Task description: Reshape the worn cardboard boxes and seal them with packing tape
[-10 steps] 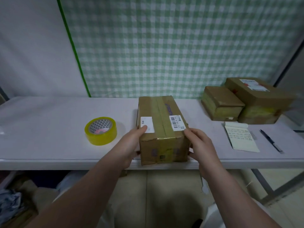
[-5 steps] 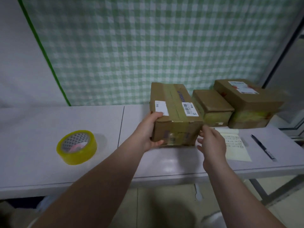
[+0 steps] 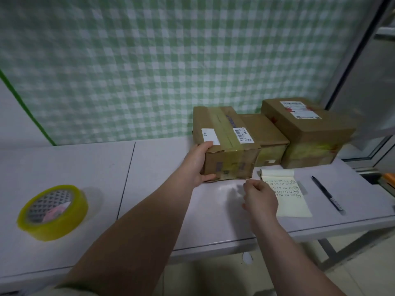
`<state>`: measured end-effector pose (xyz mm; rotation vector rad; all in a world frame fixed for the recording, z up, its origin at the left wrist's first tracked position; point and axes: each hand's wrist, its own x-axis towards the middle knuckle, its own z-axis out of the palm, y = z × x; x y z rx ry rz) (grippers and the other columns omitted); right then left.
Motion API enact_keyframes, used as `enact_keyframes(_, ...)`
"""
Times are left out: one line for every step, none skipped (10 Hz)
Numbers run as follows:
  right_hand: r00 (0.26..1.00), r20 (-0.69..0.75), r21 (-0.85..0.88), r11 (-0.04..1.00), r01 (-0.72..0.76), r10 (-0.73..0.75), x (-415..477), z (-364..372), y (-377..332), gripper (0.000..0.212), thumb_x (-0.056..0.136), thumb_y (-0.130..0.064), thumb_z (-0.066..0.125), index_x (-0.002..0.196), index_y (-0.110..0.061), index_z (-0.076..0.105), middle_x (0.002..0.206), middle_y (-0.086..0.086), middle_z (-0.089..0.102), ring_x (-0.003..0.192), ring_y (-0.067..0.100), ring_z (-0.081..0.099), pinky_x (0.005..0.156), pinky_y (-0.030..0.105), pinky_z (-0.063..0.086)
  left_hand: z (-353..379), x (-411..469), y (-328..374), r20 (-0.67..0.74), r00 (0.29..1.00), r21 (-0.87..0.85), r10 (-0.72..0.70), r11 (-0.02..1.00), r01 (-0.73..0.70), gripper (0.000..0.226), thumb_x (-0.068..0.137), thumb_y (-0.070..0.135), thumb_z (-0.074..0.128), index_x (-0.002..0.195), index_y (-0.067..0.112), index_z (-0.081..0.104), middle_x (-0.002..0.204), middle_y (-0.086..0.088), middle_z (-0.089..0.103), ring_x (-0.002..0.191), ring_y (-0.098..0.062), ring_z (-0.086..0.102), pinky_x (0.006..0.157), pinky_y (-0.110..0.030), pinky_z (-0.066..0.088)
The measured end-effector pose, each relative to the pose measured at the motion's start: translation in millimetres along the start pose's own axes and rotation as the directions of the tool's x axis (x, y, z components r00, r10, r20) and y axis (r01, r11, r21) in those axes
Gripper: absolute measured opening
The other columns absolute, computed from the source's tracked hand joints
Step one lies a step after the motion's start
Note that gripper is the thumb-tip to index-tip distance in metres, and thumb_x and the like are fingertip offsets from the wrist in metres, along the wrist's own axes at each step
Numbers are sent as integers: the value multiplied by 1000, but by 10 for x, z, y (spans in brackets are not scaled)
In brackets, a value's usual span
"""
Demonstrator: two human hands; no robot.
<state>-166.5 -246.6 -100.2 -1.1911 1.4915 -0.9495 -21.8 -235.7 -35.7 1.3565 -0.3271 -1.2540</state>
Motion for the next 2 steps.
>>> enact_keyframes(999, 31, -27, 1000, -12, 13, -63, -7, -27, 12, 87, -21, 54, 93, -20, 64, 81, -7, 60, 87, 23, 59, 87, 50, 52, -27, -53, 34, -38, 999, 64, 13, 998, -10, 36, 93, 35, 58, 125, 20, 56, 89, 6, 59, 91, -23, 62, 94, -45, 49)
enact_keyframes(997, 80, -75, 997, 29, -23, -126, 2, -71, 11, 87, -21, 54, 90, -19, 64, 81, -7, 60, 85, 22, 58, 87, 50, 52, -66, -138, 95, -54, 998, 115, 44, 993, -38, 35, 95, 34, 55, 125, 16, 55, 88, 2, 55, 86, -21, 57, 94, -44, 50)
